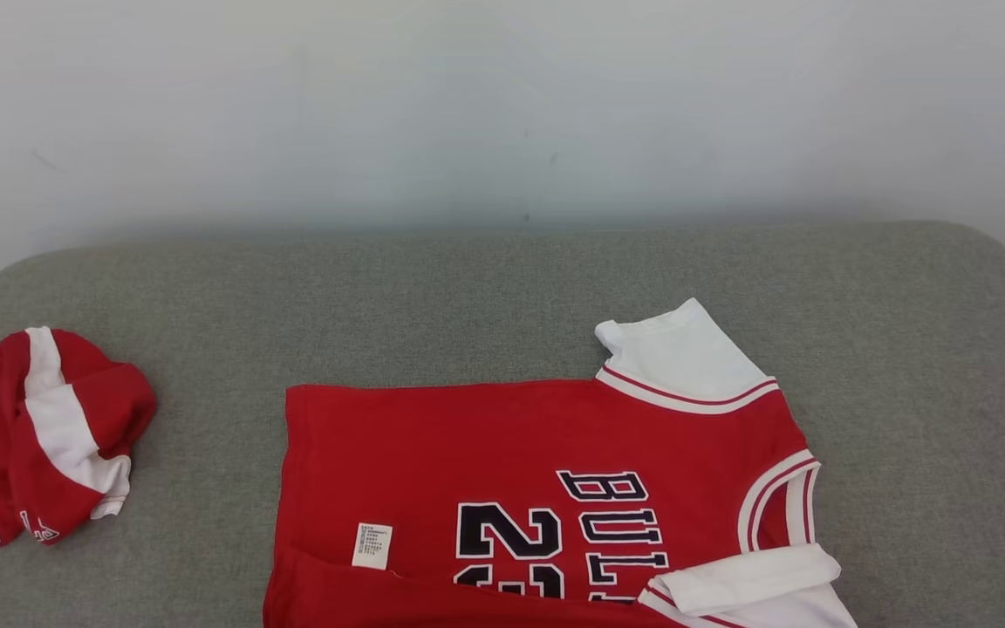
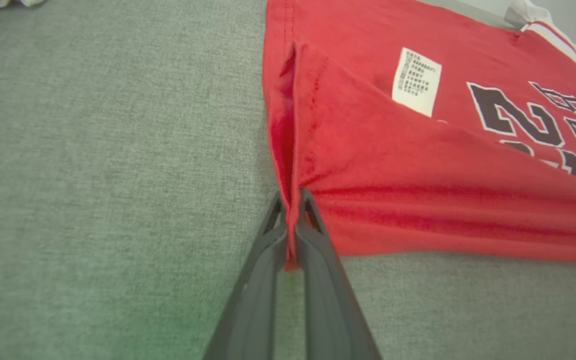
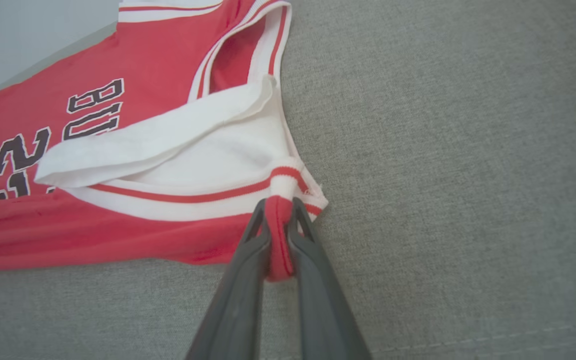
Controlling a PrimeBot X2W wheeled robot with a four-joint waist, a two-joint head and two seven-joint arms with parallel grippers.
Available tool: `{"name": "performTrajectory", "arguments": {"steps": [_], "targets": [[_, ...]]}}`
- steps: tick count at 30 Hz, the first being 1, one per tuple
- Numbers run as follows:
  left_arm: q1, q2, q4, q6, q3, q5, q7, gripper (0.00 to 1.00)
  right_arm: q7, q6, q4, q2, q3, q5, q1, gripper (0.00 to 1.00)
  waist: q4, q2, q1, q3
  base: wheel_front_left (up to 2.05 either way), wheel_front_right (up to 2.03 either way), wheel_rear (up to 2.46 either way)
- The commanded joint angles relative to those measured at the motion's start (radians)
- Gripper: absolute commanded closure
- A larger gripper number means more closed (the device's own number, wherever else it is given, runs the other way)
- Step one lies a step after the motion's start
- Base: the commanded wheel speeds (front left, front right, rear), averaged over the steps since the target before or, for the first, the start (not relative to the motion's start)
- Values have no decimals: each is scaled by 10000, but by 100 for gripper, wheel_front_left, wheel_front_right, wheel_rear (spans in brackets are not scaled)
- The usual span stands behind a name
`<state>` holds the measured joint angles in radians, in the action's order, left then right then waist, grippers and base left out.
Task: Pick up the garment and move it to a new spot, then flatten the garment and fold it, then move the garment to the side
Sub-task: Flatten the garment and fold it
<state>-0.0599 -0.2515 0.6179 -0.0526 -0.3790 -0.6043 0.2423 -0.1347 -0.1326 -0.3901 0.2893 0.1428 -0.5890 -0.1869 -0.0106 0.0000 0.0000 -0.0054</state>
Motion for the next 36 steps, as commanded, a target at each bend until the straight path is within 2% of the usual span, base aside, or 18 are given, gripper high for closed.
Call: {"name": "performTrajectory", "arguments": {"steps": [1, 2, 3, 4, 5, 14, 17, 19, 22, 30, 36], "targets": [[170, -70, -52, 60, 55, -57, -27, 100, 77, 30, 81, -61, -145, 125, -143, 100, -15, 0, 0, 22, 0, 0, 0], [186, -61, -68, 90, 51, -71, -46, 100, 170, 30, 171, -146, -231, 209, -180, 100, -18, 0, 0, 28, 0, 0, 0], [171, -72, -65, 122, 22, -22, -40, 98, 231, 28, 268, -222, -313, 306, -197, 92, -15, 0, 0, 35, 0, 0, 0], [149, -89, -56, 142, -17, 54, -29, 60, 256, 28, 362, -281, -396, 423, -204, 56, -12, 0, 0, 34, 0, 0, 0], [135, -83, -39, 169, -48, 90, -15, 0, 257, 27, 466, -356, -445, 505, -189, 1, -5, 0, 0, 31, 0, 0, 0], [310, -21, -744, 286, 432, 309, 224, 0, -159, 25, 1340, -633, -808, 1223, -95, 0, 191, 0, 0, -52, 0, 0, 0], [511, 78, -1594, 403, 936, 642, 232, 0, -460, 25, 1549, -685, -873, 1497, 34, 0, 274, 0, 0, -86, 0, 0, 0], [859, 277, -2538, 426, 1567, 1205, 231, 0, -734, 25, 1680, -847, -897, 1733, 181, 0, 312, 0, 0, -98, 0, 0, 0], [1222, 585, -3231, 440, 2149, 1865, 231, 0, -955, 25, 1688, -942, -811, 1908, 324, 0, 297, 0, 0, -93, 0, 0, 0], [1569, 1468, -3569, -9, 3114, 2871, 234, 0, -1265, 25, 1419, -1210, -902, 2275, 404, 0, 304, 0, 0, -93, 0, 0, 0], [526, 1601, -3017, -351, 3402, 3090, 234, 0, -1306, 25, 1250, -1160, -866, 2507, 1118, 0, 30, 0, 0, 189, 0, 0, 0]]}}
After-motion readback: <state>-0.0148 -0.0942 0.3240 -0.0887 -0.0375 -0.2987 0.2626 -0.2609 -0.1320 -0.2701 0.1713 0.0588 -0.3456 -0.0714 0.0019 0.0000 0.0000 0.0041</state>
